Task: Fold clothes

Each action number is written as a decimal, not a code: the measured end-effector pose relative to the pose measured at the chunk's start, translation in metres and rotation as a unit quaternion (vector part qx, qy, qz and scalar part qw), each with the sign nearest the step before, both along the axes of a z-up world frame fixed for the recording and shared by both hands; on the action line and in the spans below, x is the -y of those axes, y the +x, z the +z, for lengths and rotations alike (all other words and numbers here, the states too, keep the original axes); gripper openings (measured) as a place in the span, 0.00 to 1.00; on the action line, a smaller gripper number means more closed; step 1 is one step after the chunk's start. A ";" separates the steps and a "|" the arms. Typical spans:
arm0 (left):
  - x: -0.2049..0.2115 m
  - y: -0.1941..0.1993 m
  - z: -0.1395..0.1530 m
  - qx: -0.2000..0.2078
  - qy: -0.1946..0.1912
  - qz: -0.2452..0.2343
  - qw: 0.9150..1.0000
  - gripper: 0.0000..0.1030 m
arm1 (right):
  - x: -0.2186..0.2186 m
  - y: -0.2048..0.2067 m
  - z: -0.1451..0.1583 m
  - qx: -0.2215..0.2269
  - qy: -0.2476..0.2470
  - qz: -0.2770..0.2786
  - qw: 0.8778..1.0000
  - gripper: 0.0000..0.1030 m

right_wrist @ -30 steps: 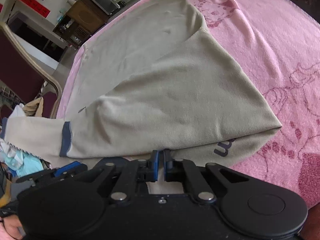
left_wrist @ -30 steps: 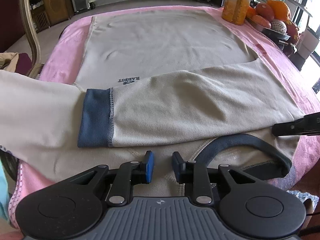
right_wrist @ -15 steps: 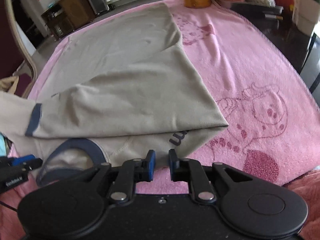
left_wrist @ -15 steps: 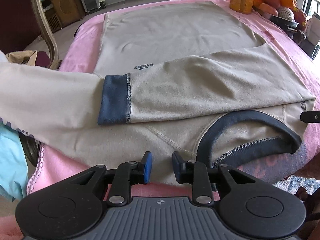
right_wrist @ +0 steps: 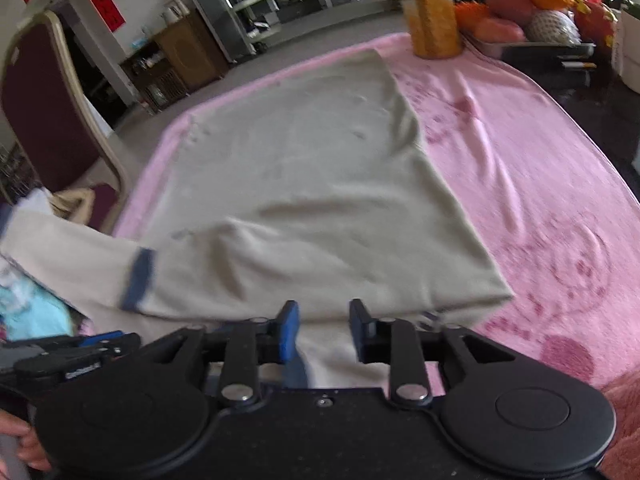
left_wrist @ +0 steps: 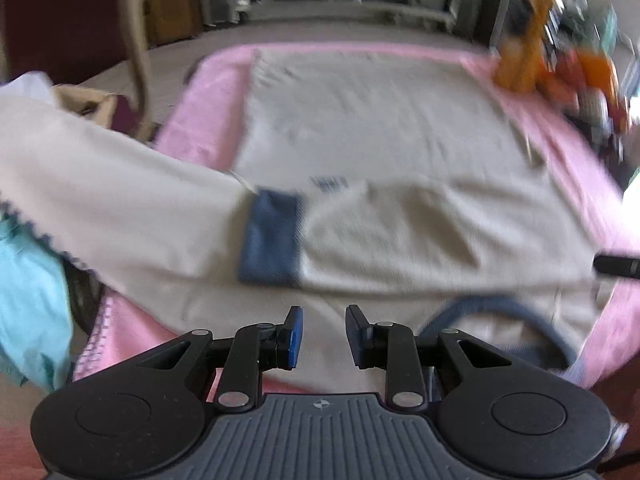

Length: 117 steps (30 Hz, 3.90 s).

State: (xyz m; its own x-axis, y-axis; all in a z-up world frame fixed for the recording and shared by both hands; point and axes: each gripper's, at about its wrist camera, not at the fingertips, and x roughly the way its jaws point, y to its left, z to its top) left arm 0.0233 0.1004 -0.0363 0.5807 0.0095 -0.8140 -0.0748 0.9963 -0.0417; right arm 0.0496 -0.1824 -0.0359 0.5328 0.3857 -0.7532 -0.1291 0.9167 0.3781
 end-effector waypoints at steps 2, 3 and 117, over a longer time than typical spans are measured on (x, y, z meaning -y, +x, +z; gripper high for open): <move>-0.027 -0.004 0.016 0.020 -0.032 0.034 0.999 0.28 | -0.012 0.006 0.013 -0.007 0.006 0.008 1.000 0.35; -0.040 -0.006 0.024 0.030 -0.048 0.052 0.997 0.28 | -0.022 0.009 0.019 -0.015 0.006 0.017 1.000 0.38; -0.025 0.061 -0.040 -0.039 0.072 0.039 0.996 0.24 | 0.007 0.104 -0.052 0.019 -0.085 -0.026 0.996 0.37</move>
State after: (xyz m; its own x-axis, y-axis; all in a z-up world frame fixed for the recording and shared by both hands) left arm 0.0848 0.1253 -0.0761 0.5095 0.1724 -0.8431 -0.1506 0.9825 0.1098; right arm 0.1533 -0.1892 -0.0880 0.5780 0.2262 -0.7841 -0.0916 0.9727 0.2131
